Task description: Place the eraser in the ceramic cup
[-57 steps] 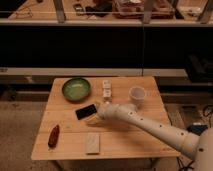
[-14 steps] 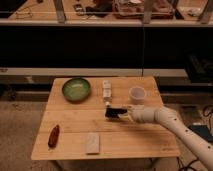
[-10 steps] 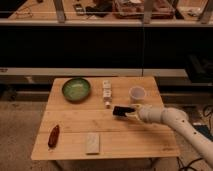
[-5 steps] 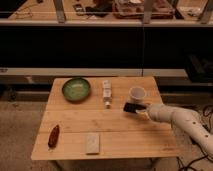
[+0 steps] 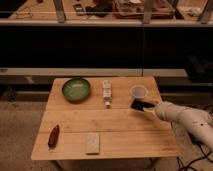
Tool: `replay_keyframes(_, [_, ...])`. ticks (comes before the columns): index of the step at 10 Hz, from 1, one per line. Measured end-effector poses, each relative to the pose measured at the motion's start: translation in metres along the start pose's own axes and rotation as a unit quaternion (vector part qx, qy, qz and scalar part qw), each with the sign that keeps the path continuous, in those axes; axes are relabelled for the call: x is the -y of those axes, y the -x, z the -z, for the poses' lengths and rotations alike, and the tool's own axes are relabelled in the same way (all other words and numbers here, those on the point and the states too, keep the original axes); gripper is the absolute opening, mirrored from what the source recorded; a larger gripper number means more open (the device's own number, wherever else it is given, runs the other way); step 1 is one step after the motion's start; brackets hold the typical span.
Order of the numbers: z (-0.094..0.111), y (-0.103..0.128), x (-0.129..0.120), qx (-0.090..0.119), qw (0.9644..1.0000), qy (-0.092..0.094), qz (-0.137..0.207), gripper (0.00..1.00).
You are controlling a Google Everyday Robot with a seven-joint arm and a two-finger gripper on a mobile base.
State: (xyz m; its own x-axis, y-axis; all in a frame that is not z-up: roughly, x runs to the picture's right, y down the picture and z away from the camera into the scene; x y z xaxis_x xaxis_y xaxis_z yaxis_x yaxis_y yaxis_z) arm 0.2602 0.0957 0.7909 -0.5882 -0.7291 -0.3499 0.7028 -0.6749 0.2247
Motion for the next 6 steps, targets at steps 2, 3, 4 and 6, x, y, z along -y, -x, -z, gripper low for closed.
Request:
replay_keyframes(2, [0.006,0.006,-0.009,0.008,0.9998,0.017,-0.007,0.0])
replay_keyframes(3, [0.008,0.008,-0.013,0.01,0.9996,0.025,-0.01,0.0])
replay_keyframes(4, [0.009,0.009,-0.016,0.011,0.9994,0.03,-0.011,0.0])
replay_keyframes(6, [0.012,0.01,-0.021,0.017,0.999,0.041,-0.011,0.0])
